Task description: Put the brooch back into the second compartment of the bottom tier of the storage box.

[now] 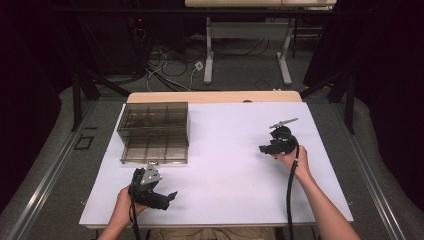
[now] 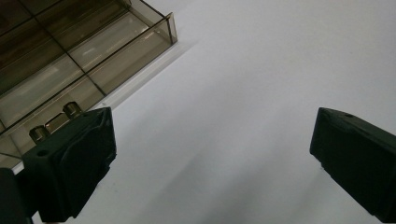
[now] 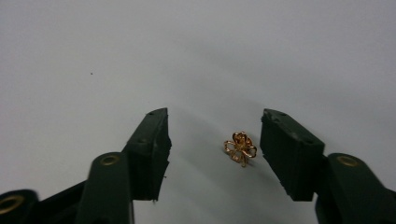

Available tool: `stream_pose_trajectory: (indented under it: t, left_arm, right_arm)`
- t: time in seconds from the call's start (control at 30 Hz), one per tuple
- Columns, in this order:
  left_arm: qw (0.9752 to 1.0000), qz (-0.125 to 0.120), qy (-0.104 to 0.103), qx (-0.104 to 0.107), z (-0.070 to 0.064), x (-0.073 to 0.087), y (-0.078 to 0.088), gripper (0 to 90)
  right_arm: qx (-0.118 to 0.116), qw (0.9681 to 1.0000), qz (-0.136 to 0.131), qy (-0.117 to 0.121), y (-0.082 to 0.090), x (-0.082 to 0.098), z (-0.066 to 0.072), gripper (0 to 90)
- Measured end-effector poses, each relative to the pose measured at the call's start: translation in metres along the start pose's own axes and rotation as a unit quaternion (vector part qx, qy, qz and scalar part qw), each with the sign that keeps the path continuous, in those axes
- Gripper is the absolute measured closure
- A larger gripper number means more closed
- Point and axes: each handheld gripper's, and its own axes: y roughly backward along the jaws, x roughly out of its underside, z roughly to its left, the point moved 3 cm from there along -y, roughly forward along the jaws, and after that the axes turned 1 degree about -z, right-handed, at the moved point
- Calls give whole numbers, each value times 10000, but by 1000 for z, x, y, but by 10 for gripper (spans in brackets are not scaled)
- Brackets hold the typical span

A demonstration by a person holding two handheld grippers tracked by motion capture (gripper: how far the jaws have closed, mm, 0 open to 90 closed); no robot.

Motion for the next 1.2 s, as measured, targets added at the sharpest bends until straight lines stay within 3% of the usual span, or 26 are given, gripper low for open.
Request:
stream_pose_trajectory:
  t: [0.07,0.3,0.47,0.73,0.87,1.2]
  left_arm:
    - [10000,15,-4,16,0,0,0,4]
    - [10000,28,-8,17,1,0,-1,6]
    - [10000,59,-13,14,1,0,-2,8]
    - [10000,89,-24,6,1,1,-3,14]
    - [10000,86,-29,-1,0,0,-3,15]
    - [10000,73,-45,-11,1,0,-2,16]
  right_arm:
    - [112,9999,-4,44,0,0,-1,490]
    - [131,9999,42,-18,-1,1,0,565]
    - [307,9993,169,100,-5,3,0,621]
    - [441,9988,206,92,-6,4,-2,730]
    - [340,9993,166,71,-5,6,-3,807]
    - [307,9994,88,148,-3,6,-4,827]
